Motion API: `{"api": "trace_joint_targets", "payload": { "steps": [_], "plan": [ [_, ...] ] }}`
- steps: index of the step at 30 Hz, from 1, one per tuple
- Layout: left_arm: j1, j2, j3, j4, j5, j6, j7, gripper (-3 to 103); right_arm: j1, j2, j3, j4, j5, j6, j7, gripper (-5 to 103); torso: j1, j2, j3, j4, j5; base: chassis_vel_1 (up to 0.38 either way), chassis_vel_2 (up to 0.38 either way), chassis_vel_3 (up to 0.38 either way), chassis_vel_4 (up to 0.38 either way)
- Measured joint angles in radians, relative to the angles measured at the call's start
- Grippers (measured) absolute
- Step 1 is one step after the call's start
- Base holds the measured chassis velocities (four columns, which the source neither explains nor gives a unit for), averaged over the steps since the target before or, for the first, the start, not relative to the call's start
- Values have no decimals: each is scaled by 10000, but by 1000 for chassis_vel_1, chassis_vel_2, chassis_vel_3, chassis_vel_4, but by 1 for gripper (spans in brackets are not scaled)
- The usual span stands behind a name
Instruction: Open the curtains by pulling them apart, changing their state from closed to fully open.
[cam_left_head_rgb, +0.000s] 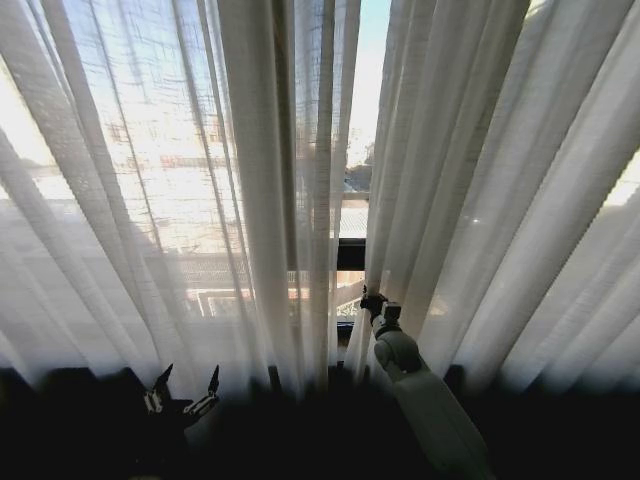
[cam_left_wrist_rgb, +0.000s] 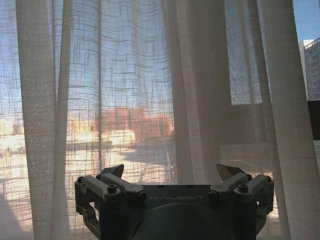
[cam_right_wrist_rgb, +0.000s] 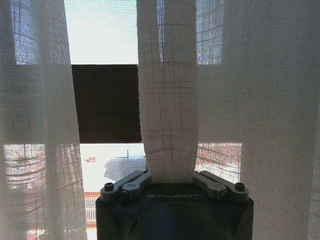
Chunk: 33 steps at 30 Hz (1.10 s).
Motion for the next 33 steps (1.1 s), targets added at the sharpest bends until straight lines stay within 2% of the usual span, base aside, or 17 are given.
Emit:
{"api": "trace_joint_targets", "payload": {
  "steps": [1,3,19,33],
  "plan": [
    [15,-11,15,28,0,-22,6,100,-25,0,-2,18,1,5,30,1,0,0,0,0,0,0,0,0,0],
    [41,-14,31,62,0,-64,13,100,-58,19,-1,25,4,10,49,0,0,0,0,0,0,0,0,0,0],
    [107,-60,32,288,46,-293,58,100,-44,119,98,-2,391,-37,-111,0,0,0,0,1,-1,-12,-9,9,10],
    [103,-177,62,470,123,-397,302,100,-23,257,247,-211,354,3,-292,0,0,1,0,2,1,-184,-188,203,188]
  ]
}}
